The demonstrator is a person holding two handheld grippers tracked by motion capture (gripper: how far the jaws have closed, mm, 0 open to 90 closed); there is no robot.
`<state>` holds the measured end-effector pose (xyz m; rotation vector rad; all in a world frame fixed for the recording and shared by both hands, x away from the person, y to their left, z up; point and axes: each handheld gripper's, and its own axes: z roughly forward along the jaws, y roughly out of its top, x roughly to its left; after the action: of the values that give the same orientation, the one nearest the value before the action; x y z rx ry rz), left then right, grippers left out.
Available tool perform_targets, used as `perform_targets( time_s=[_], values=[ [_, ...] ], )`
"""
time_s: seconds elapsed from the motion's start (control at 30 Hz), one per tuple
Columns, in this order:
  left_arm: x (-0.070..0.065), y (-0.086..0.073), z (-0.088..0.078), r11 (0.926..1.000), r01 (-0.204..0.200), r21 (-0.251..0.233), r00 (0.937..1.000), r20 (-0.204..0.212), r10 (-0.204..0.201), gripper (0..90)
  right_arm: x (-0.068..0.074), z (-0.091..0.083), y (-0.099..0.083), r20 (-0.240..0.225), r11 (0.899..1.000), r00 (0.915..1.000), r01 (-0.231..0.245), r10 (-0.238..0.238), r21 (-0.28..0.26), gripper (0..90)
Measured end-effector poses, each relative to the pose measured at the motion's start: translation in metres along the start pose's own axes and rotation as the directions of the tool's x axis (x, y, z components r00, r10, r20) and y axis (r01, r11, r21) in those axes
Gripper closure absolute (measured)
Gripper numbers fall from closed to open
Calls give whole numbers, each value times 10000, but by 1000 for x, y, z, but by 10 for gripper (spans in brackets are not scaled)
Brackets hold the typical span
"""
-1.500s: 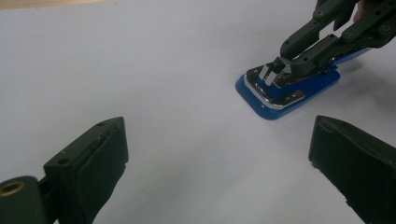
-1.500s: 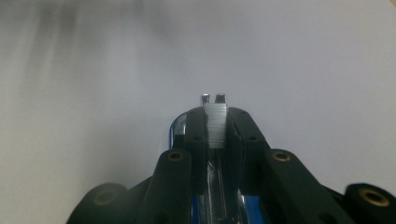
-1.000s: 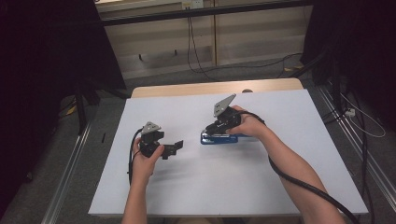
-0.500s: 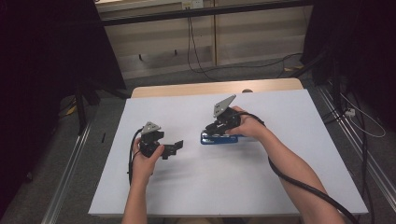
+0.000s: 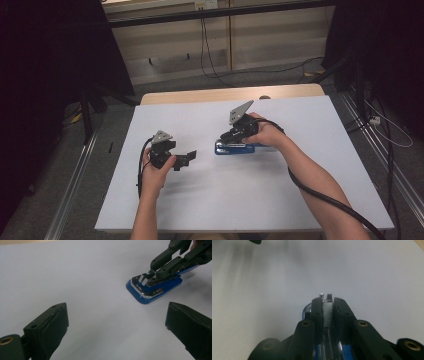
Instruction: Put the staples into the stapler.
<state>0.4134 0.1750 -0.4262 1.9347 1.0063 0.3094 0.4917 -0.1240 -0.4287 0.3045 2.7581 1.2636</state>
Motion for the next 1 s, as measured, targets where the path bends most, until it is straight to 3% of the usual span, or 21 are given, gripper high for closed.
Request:
perform_targets(
  time_s=[0.47, 1.0],
  values=[
    [0, 0, 0, 10000, 27, -9, 10000, -1, -27, 49, -1, 4, 7, -33, 9981, 9987, 501, -500, 357, 793],
    [0, 0, 0, 10000, 31, -21, 10000, 13, -31, 49, -1, 8, 8, -181, 9975, 9979, 632, -627, 304, 793]
  ],
)
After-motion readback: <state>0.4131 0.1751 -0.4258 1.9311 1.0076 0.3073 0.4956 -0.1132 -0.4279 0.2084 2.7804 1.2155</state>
